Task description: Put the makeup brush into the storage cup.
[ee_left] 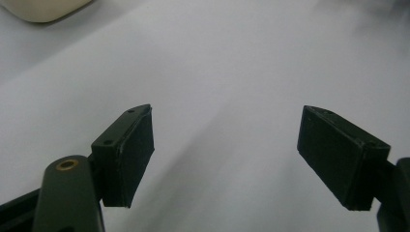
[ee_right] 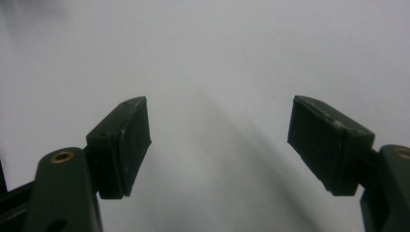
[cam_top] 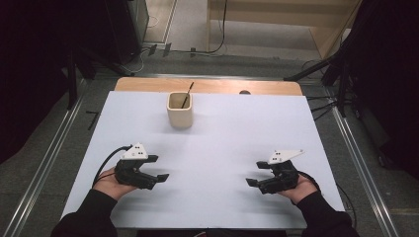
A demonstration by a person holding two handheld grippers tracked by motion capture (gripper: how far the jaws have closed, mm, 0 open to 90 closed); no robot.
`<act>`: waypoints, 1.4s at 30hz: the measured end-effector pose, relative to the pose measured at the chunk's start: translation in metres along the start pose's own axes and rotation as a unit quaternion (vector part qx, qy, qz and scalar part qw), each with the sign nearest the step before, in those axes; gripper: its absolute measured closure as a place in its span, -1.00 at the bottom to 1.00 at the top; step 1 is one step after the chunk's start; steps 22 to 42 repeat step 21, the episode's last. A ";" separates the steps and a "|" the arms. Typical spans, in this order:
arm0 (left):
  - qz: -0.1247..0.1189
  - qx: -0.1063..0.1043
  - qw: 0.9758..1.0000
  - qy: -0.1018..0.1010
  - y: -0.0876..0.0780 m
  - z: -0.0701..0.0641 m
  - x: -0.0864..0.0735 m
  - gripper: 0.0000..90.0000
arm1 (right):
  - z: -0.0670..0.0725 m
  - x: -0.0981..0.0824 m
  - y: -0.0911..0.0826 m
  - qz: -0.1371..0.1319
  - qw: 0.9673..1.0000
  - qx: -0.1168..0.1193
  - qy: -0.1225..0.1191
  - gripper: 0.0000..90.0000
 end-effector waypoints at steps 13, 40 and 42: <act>0.006 -0.001 1.000 -0.001 0.001 -0.001 -0.001 -0.52 | 0.000 0.000 0.000 0.003 1.000 0.000 0.000 -0.46; 0.009 -0.003 1.000 -0.003 0.002 -0.001 -0.002 -0.52 | 0.000 -0.001 0.001 0.003 1.000 -0.001 -0.004 -0.47; 0.009 -0.003 1.000 -0.003 0.002 -0.001 -0.002 -0.52 | 0.000 -0.001 0.001 0.003 1.000 -0.001 -0.004 -0.47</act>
Point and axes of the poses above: each handheld gripper's, and its own axes: y roughly forward along the jaws, x roughly out of its top, z roughly to its left, the point moved 6 cm from there along y, roughly forward along the jaws, and after that the axes turned 8 degrees about -z, right-handed, at the moved point
